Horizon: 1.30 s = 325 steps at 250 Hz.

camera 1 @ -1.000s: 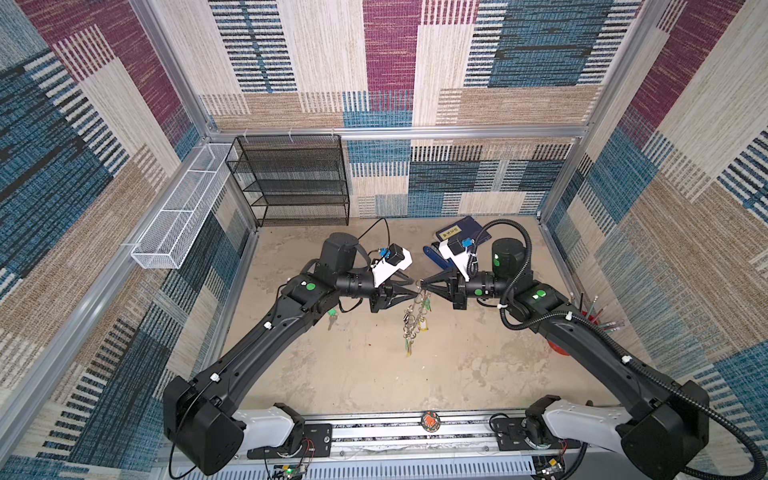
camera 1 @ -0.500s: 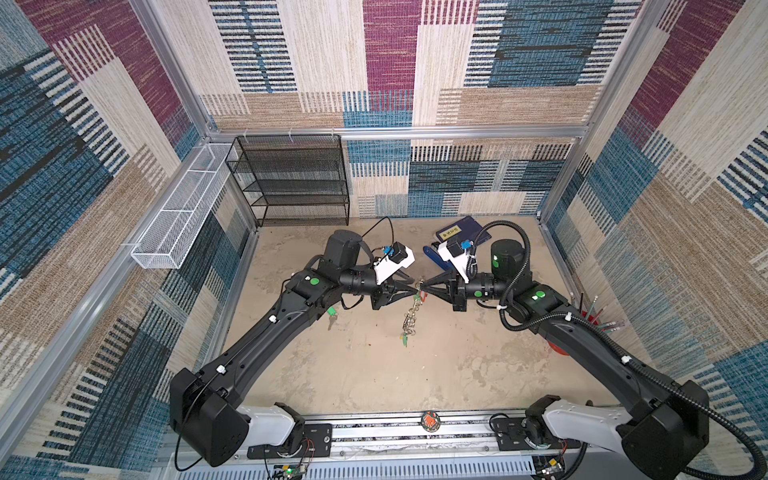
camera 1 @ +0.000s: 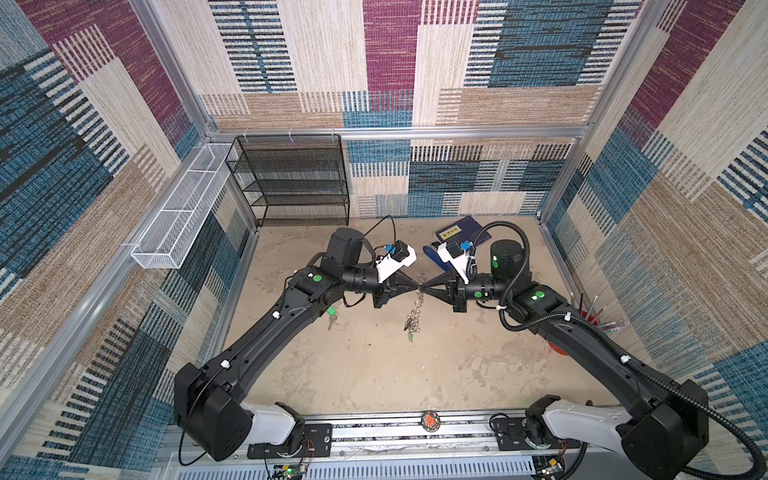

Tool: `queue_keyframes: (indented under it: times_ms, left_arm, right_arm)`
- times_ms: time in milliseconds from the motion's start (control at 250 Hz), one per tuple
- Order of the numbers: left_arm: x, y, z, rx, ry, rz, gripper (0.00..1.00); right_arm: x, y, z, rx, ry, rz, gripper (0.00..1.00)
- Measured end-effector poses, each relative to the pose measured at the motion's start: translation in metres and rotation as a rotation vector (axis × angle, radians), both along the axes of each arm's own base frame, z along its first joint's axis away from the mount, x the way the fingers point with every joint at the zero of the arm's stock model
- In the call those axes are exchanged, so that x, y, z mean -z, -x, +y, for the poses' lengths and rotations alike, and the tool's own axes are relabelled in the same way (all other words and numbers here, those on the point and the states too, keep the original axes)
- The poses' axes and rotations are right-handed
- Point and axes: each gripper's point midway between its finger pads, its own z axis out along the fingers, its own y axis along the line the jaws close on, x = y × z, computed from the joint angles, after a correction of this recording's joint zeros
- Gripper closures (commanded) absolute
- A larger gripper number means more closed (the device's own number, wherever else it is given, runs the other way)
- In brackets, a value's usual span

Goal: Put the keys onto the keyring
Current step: 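Hold the silver ring plate upright between both grippers, keys hanging below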

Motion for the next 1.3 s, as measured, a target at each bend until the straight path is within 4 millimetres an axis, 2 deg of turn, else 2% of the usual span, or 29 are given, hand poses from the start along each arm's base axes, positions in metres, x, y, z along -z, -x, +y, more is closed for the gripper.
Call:
queue_keyframes:
  times_ms: [216, 288, 352, 472, 600, 980, 1300]
  left_arm:
    - [0.001, 0.000, -0.001, -0.001, 0.009, 0.013, 1.00]
    - [0.002, 0.000, -0.001, -0.012, 0.021, 0.027, 1.00]
    - [0.004, 0.000, -0.001, -0.018, 0.032, 0.042, 1.00]
    - [0.010, 0.001, 0.000, -0.044, 0.049, 0.086, 1.00]
    - [0.006, 0.004, 0.002, -0.060, 0.097, 0.100, 1.00]
    - [-0.014, 0.007, 0.004, -0.091, 0.261, 0.125, 1.00]
    - [-0.025, 0.007, 0.002, -0.092, 0.362, 0.144, 1.00]
  right_arm:
    - [0.001, 0.000, 0.000, -0.002, 0.003, -0.009, 1.00]
    - [0.002, -0.001, 0.000, 0.002, 0.005, -0.006, 0.81]
    - [0.002, -0.003, -0.003, 0.019, 0.002, 0.004, 0.70]
    - [-0.009, -0.005, -0.015, 0.047, -0.036, -0.028, 0.63]
    - [-0.013, -0.006, -0.023, 0.066, -0.065, -0.026, 0.57]
    - [-0.013, 0.000, -0.017, -0.001, -0.112, 0.008, 0.58]
    - [-0.017, 0.001, -0.012, -0.044, -0.126, 0.015, 0.62]
